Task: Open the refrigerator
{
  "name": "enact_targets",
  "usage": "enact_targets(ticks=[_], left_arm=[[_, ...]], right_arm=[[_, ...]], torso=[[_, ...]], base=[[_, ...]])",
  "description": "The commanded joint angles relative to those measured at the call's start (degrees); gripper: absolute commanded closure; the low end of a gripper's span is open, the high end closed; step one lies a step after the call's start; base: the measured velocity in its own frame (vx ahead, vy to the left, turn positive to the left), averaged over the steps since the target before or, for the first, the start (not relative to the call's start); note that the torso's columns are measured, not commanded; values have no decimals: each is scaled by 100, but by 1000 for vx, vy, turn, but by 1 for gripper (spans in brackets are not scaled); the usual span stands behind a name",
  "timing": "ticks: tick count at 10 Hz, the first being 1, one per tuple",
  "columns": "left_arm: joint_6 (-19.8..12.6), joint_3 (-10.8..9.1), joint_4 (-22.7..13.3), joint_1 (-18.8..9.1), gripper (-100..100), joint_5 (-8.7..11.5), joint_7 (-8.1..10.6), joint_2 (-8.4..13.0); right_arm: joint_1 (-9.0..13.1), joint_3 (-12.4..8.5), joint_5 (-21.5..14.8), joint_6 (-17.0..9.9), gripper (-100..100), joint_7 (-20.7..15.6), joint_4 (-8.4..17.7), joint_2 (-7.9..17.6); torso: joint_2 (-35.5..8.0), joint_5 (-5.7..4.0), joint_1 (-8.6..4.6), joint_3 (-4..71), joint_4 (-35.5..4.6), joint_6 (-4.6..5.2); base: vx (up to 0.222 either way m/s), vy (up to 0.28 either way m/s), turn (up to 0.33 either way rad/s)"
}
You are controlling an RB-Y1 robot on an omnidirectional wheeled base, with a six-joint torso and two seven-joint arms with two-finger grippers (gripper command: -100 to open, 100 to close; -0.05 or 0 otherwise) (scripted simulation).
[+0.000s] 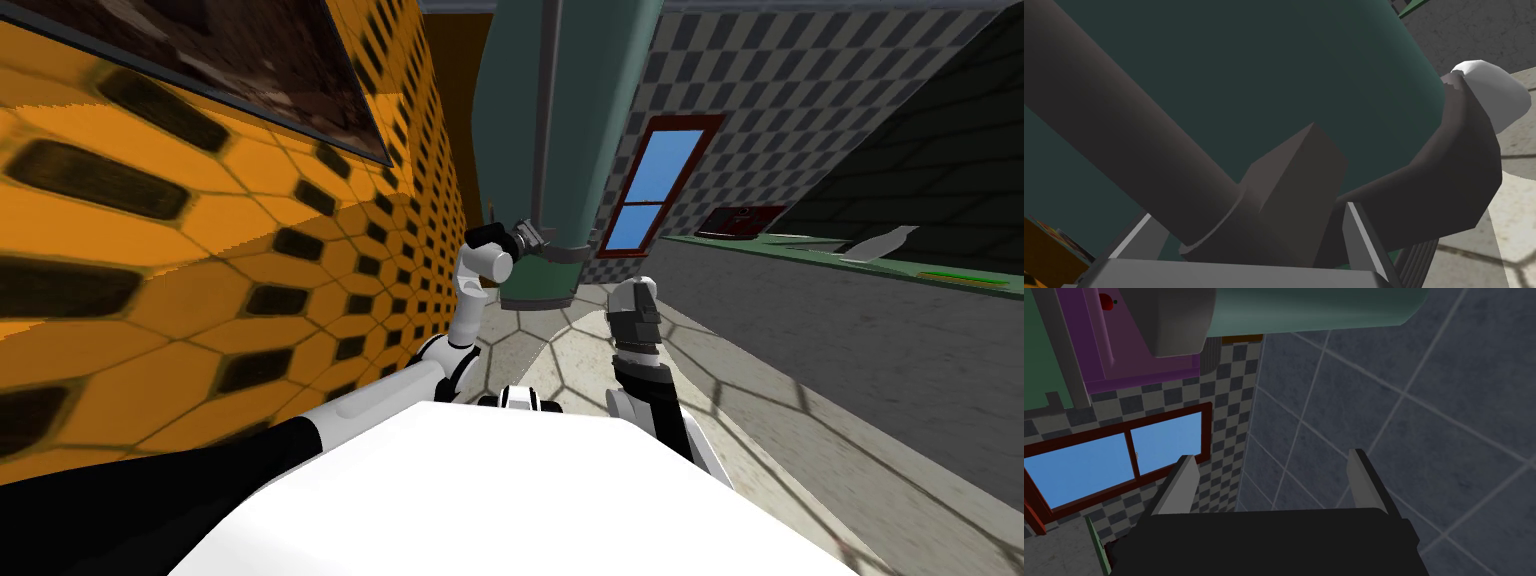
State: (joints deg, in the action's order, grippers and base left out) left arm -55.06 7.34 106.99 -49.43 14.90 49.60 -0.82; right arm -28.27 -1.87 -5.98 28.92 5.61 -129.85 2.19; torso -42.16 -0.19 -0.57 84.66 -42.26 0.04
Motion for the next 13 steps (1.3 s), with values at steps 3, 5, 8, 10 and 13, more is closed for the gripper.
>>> enact_targets(ticks=[3,5,8,10,13], left_arm=[[-596,-22,368,-295,-100,41,273,98],[-849,-31,526,-430,-100,52,392,138],[-977,43,471,-386,0,61,410,120],[-996,52,454,-366,0,63,407,121],[-1010,52,441,-353,0,64,410,123]], right_arm=[[0,-1,0,0,0,0,0,1],[0,-1,0,0,0,0,0,1],[0,-1,0,0,0,0,1,1],[1,-1,0,0,0,0,1,1],[0,-1,0,0,0,0,0,1]], torso=[[-22,23,65,-14,-13,-4],[-43,37,86,-21,-43,-14],[-49,41,94,-25,-44,-16],[-33,25,67,-20,-21,-6],[-22,17,52,-16,-10,-3]], base=[[40,-26,21],[32,-19,26],[17,-11,12],[0,0,0],[0,0,0]])
